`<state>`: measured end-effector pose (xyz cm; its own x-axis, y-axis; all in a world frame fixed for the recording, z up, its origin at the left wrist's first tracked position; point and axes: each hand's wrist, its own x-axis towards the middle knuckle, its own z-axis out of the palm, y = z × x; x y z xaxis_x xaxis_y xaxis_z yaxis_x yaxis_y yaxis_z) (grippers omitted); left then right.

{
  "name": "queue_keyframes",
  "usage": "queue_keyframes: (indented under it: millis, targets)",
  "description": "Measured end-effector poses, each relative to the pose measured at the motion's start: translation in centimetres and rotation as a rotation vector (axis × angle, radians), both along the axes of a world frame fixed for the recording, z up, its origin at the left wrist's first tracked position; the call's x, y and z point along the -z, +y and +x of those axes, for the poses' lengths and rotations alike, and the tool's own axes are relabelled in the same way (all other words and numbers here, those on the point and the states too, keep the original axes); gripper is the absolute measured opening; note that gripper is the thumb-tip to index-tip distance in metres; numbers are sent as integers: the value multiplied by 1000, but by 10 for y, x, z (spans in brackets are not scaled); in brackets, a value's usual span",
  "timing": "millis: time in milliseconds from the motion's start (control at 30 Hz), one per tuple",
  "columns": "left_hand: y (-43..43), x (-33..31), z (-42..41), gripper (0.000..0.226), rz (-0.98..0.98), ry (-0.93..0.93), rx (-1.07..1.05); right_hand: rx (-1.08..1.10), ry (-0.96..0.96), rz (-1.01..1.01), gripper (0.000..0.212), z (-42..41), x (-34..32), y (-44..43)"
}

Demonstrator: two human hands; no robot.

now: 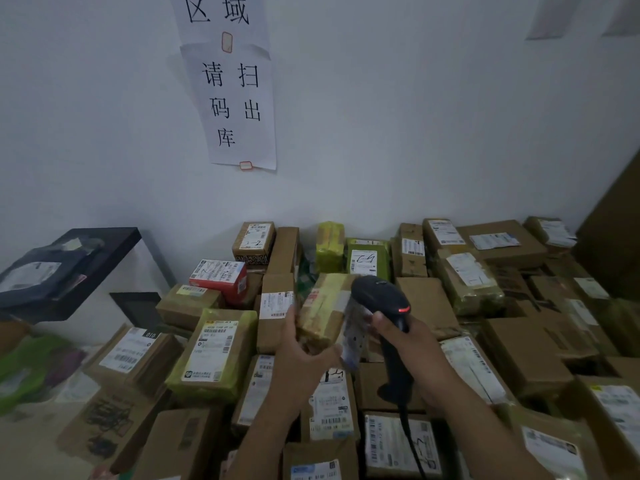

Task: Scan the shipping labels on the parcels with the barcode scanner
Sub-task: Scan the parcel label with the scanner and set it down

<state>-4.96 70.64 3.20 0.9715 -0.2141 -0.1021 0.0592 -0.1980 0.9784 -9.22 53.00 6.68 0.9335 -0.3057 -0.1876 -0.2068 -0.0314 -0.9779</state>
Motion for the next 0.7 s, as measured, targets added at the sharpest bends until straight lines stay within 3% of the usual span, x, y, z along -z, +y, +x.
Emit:
queue_keyframes:
  millis: [100, 167, 267, 467, 533, 700]
  targets:
    - [-10, 9, 7, 108, -27, 55, -15, 41, 52, 96, 33, 5, 10, 0]
    - [-15, 14, 15, 74, -71, 105, -59, 71, 71, 156, 51, 9, 15, -2]
    - [-20, 20, 28, 27, -76, 180, -44, 116, 79, 247, 53, 15, 25, -6]
    - [-20, 25, 68, 31, -305, 519, 58, 104, 91, 232, 24, 35, 35, -14]
    - [-22, 30, 86, 42, -261, 504, 37, 108, 79, 221, 9, 46, 37, -18]
    - [-29, 49, 132, 70, 122, 328, -33, 162, 57, 287, 10, 64, 45, -32]
